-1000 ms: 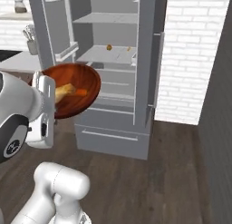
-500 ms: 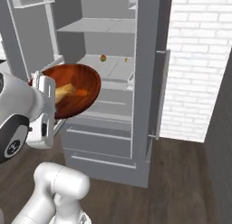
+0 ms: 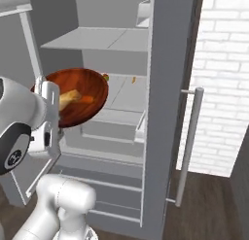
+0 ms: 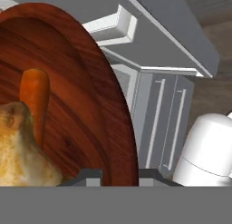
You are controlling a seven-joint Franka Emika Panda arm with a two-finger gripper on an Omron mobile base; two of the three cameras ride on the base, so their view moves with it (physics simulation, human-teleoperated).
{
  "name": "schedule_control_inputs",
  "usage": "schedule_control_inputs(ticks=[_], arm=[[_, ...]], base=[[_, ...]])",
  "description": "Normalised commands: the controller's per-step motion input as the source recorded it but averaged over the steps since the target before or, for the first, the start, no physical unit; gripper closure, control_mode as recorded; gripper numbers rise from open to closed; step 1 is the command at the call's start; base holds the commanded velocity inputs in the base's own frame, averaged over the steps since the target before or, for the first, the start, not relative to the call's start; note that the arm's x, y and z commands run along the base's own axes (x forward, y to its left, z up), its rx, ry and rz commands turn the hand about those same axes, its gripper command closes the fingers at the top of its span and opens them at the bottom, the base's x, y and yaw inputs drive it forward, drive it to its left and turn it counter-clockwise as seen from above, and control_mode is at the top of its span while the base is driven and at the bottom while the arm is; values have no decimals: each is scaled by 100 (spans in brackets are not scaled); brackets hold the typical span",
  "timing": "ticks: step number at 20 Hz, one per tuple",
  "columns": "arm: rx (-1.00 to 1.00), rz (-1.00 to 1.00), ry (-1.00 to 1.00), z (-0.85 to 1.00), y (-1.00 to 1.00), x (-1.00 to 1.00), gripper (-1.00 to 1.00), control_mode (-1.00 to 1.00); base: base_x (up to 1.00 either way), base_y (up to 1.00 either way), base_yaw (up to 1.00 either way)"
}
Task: Pick the chicken drumstick and carrot from their plates and place them in the bowl. Then put the bowl in the fridge.
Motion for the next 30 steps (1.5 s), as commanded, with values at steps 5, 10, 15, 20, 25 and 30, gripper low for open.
schedule_control_inputs(ticks=[5,10,15,20,25,30], arm=[[0,0,0,0,0,0,100,100],[0,0,0,0,0,0,100,100],[0,0,0,0,0,0,100,100],[0,-2,-1,4,5,3,100,-100],[0,-1,-10,55,2,3,100,-100],[3,0,3,59,3,73,100,-100]], base=[[87,18,0],[16,13,-2],[0,31,-5],[0,9,-1],[0,0,0],[0,0,0]])
